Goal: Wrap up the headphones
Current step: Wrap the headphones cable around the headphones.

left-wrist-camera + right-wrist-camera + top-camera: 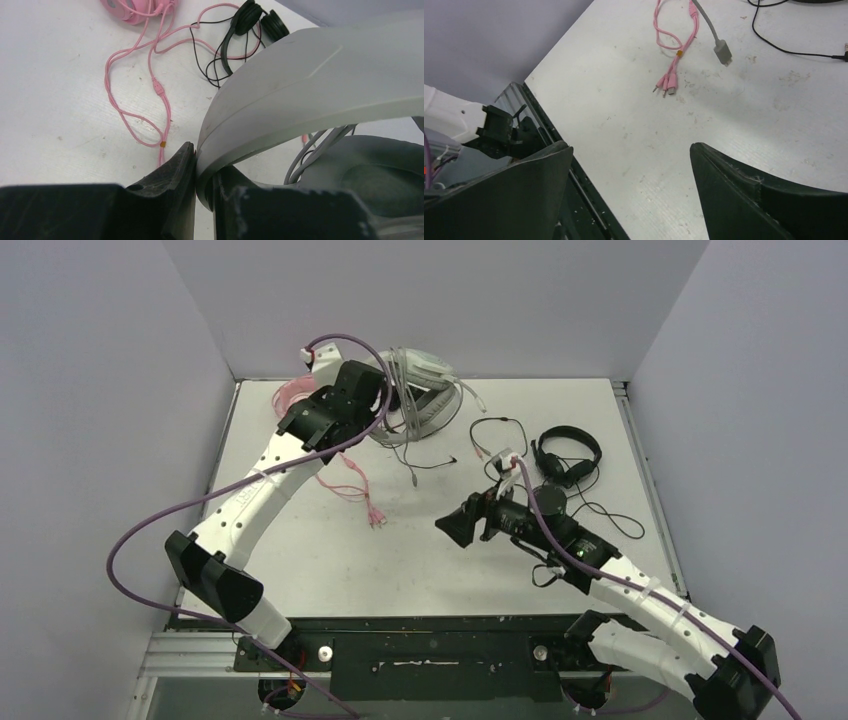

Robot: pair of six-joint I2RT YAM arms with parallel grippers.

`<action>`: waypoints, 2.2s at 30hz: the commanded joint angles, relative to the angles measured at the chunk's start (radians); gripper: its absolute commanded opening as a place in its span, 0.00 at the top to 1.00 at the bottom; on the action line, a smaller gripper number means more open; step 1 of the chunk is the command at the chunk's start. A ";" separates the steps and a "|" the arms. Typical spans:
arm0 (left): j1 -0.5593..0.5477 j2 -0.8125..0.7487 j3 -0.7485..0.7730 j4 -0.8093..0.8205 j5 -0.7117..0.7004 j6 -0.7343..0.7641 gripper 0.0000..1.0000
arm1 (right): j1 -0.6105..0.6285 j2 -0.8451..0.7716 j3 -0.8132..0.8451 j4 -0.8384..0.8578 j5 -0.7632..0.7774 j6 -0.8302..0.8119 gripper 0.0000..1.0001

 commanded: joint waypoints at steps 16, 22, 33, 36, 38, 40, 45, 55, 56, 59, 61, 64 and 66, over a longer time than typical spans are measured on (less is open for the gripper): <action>0.014 -0.086 0.164 0.010 0.212 -0.049 1.00 | 0.010 0.271 -0.395 0.965 -0.001 -0.055 0.00; 0.014 -0.086 0.176 -0.002 0.257 -0.049 1.00 | 0.006 0.326 -0.333 0.891 0.032 -0.252 0.03; 0.013 -0.088 0.206 -0.027 0.314 -0.045 1.00 | -0.032 0.494 -0.198 0.918 0.005 -0.346 0.18; 0.014 -0.093 0.210 -0.030 0.335 -0.045 1.00 | -0.040 0.530 -0.181 0.943 -0.018 -0.343 0.28; 0.016 -0.094 0.216 -0.032 0.358 -0.043 1.00 | -0.048 0.543 -0.180 0.960 -0.039 -0.339 0.32; 0.016 -0.095 0.220 -0.029 0.390 -0.034 1.00 | -0.057 0.550 -0.177 0.972 -0.062 -0.334 0.42; 0.017 -0.111 0.213 -0.016 0.441 -0.026 1.00 | -0.098 0.539 -0.176 0.995 -0.146 -0.303 0.70; 0.022 -0.127 0.200 -0.008 0.554 -0.017 1.00 | -0.169 0.513 -0.195 0.992 -0.236 -0.282 0.85; 0.022 -0.129 0.198 -0.007 0.565 -0.012 1.00 | -0.173 0.513 -0.196 0.992 -0.238 -0.279 0.83; 0.023 -0.133 0.195 -0.009 0.599 -0.004 1.00 | -0.190 0.517 -0.198 0.993 -0.239 -0.273 0.84; 0.023 -0.137 0.191 -0.013 0.615 0.000 1.00 | -0.200 0.523 -0.192 0.985 -0.235 -0.267 0.84; 0.023 -0.146 0.181 -0.020 0.616 0.011 1.00 | -0.216 0.537 -0.183 0.966 -0.220 -0.262 0.83; 0.023 -0.155 0.166 -0.020 0.598 0.017 1.00 | -0.228 0.550 -0.175 0.946 -0.206 -0.239 0.71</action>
